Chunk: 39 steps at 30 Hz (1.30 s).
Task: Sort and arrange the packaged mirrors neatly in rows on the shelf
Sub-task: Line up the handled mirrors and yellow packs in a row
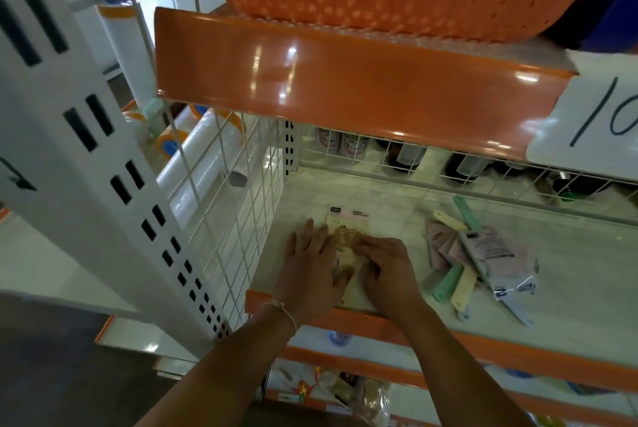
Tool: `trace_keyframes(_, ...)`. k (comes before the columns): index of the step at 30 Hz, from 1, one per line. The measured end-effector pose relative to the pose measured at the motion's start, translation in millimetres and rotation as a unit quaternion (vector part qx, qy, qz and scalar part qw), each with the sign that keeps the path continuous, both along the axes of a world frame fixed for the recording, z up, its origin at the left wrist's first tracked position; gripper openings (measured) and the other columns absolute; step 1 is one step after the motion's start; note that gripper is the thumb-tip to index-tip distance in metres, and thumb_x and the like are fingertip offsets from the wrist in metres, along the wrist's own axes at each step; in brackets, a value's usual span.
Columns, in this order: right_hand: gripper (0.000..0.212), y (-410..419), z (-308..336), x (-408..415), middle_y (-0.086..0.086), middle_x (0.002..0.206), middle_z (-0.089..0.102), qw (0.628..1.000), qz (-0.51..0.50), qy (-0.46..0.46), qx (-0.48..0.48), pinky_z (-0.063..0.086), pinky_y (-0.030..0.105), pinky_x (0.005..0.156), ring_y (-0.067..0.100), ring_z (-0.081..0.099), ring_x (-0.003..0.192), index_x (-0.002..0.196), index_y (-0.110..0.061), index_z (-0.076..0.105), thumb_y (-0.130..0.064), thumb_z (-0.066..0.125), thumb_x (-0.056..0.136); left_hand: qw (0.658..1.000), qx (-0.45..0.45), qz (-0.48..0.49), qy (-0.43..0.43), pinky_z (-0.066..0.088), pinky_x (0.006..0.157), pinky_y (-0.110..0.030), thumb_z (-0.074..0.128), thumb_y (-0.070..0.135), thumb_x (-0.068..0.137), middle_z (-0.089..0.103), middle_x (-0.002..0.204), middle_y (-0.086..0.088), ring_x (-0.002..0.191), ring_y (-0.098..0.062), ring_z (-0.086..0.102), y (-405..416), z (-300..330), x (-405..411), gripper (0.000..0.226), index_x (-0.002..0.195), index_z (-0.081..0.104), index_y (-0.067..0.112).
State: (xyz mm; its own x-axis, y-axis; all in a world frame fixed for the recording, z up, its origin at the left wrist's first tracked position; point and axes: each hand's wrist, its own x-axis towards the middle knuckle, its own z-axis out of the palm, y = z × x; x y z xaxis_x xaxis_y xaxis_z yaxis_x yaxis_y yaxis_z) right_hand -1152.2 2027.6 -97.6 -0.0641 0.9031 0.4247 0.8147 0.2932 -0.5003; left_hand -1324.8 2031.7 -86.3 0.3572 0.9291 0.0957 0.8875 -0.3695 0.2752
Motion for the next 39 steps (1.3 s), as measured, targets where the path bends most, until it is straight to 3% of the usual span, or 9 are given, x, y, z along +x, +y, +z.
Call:
trace_keyframes(4,0.035,-1,4,-2,0.006,0.103,0.074,1.000,0.017,0.011,0.004,0.046,0.024,0.093,0.014,0.056,0.103,0.092,-0.007,0.078,-0.004,0.051,0.070,1.000,0.014,0.000,-0.011,0.002,0.121,-0.046,0.017,0.061,0.087,0.024,0.159,-0.003,0.150,-0.022,-0.002,-1,1,1,0.081,0.150,0.032,0.012)
trace_keyframes(7,0.041,-4,7,-3,0.007,0.101,0.075,1.000,0.026,0.008,0.001,0.048,0.028,0.093,0.021,0.064,0.100,0.092,-0.006,0.077,-0.012,0.042,0.071,1.000,0.012,0.005,-0.014,0.003,0.122,-0.043,0.025,0.060,0.090,0.027,0.158,-0.003,0.150,-0.021,0.002,-2,0,1,0.076,0.148,0.035,0.012)
trace_keyframes(13,0.041,-5,8,-4,0.012,0.094,0.075,1.000,0.020,0.001,-0.015,0.046,0.037,0.092,0.035,0.068,0.090,0.092,-0.004,0.077,0.002,0.057,0.057,1.000,0.007,-0.023,-0.010,0.009,0.121,-0.045,0.028,0.066,0.084,0.029,0.158,-0.003,0.150,-0.022,0.008,-3,3,4,0.083,0.150,0.034,0.016)
trace_keyframes(22,0.036,-8,11,-3,0.013,0.101,0.073,0.997,0.034,0.057,-0.037,0.049,0.034,0.094,0.033,0.065,0.097,0.101,-0.005,0.075,-0.003,0.066,0.067,0.999,0.024,-0.017,-0.017,0.024,0.117,-0.047,0.036,0.060,0.081,0.043,0.150,-0.005,0.143,-0.024,0.030,-4,0,6,0.078,0.143,0.047,0.014)
trace_keyframes(25,0.033,-16,27,12,0.014,0.110,0.069,0.995,-0.014,0.095,0.005,0.042,0.030,0.097,0.031,0.060,0.107,0.102,-0.006,0.075,-0.008,0.059,0.072,0.998,0.056,-0.025,-0.007,0.030,0.113,-0.048,0.039,0.058,0.087,0.048,0.146,-0.006,0.141,-0.027,0.035,-4,1,5,0.070,0.139,0.051,0.013)
trace_keyframes(28,0.028,-18,44,50,0.017,0.109,0.068,0.989,-0.104,0.064,0.078,0.044,0.042,0.098,0.036,0.059,0.107,0.096,-0.005,0.074,-0.012,0.056,0.075,0.995,0.094,-0.034,-0.007,0.033,0.112,-0.048,0.040,0.053,0.092,0.051,0.143,-0.008,0.140,-0.028,0.037,-6,1,5,0.063,0.136,0.054,0.011)
trace_keyframes(33,0.055,-22,68,112,0.015,0.150,0.035,0.936,-0.302,-0.025,-0.181,0.019,0.051,0.114,0.039,0.026,0.138,0.134,-0.021,0.051,-0.044,0.057,0.085,0.994,0.094,-0.053,0.006,0.032,0.113,-0.049,0.038,0.051,0.094,0.045,0.148,-0.005,0.143,-0.026,0.031,-5,-2,4,0.060,0.140,0.049,0.014)
trace_keyframes(36,0.076,-19,69,134,0.018,0.147,0.034,0.902,-0.314,-0.096,-0.279,0.019,0.056,0.113,0.043,0.032,0.134,0.141,-0.023,0.038,-0.064,0.057,0.080,0.994,0.085,-0.064,0.024,0.026,0.117,-0.045,0.037,0.053,0.093,0.037,0.154,-0.003,0.147,-0.023,0.023,-4,-4,2,0.064,0.149,0.036,0.022)
trace_keyframes(39,0.080,-18,71,140,0.019,0.142,0.041,0.898,-0.307,-0.103,-0.297,0.022,0.055,0.112,0.043,0.039,0.129,0.143,-0.024,0.034,-0.063,0.060,0.079,0.993,0.074,-0.085,0.035,0.024,0.117,-0.045,0.032,0.052,0.095,0.030,0.158,0.001,0.149,-0.019,0.016,-2,-4,2,0.063,0.152,0.030,0.026)
